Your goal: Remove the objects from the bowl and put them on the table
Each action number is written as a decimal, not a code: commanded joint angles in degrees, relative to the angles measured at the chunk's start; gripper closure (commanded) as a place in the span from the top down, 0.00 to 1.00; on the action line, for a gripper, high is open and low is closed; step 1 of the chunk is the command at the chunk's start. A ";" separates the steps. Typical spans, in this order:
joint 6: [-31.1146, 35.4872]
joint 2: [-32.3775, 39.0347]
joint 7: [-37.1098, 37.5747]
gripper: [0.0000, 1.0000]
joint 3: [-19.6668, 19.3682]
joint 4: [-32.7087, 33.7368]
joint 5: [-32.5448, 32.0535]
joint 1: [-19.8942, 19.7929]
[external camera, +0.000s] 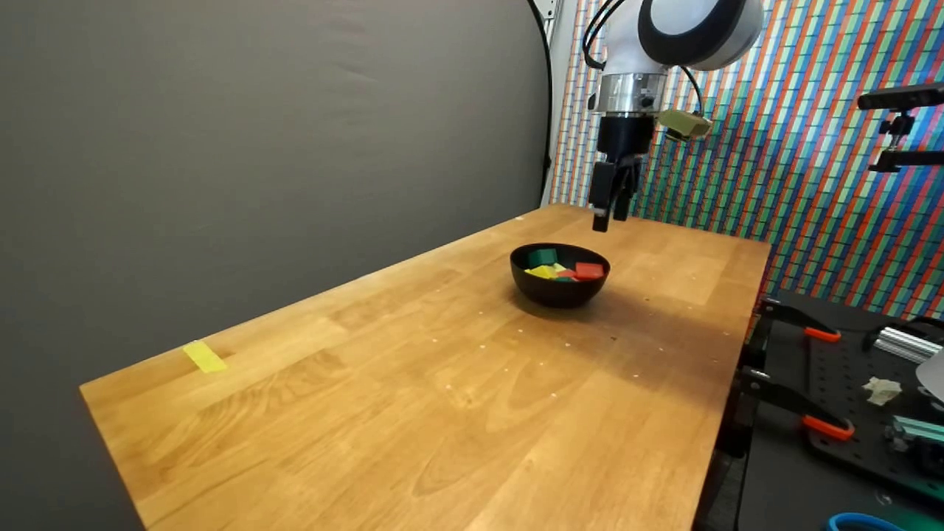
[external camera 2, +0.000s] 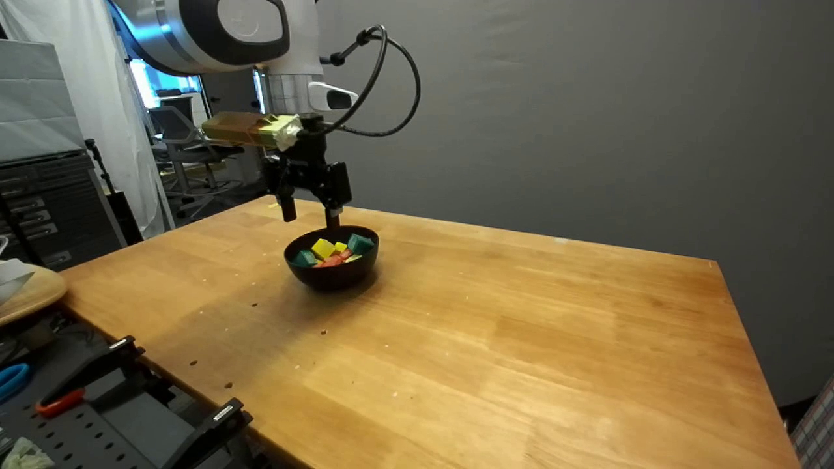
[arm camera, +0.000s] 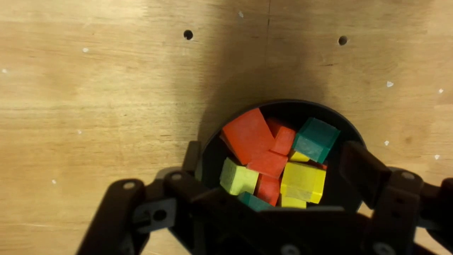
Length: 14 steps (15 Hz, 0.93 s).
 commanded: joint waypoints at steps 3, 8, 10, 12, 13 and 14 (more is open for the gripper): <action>9.03 7.92 14.36 1.00 -0.74 4.61 -9.06 3.55; 8.55 14.73 21.43 1.00 -1.81 10.78 -13.58 7.40; 7.59 17.34 20.96 1.00 -1.69 13.40 -11.56 7.69; 7.04 20.26 20.71 1.00 -1.77 15.95 -10.37 7.73; 6.68 21.65 20.78 0.98 -2.04 17.10 -10.16 7.83; 6.41 22.92 20.88 0.95 -2.37 18.09 -10.02 7.92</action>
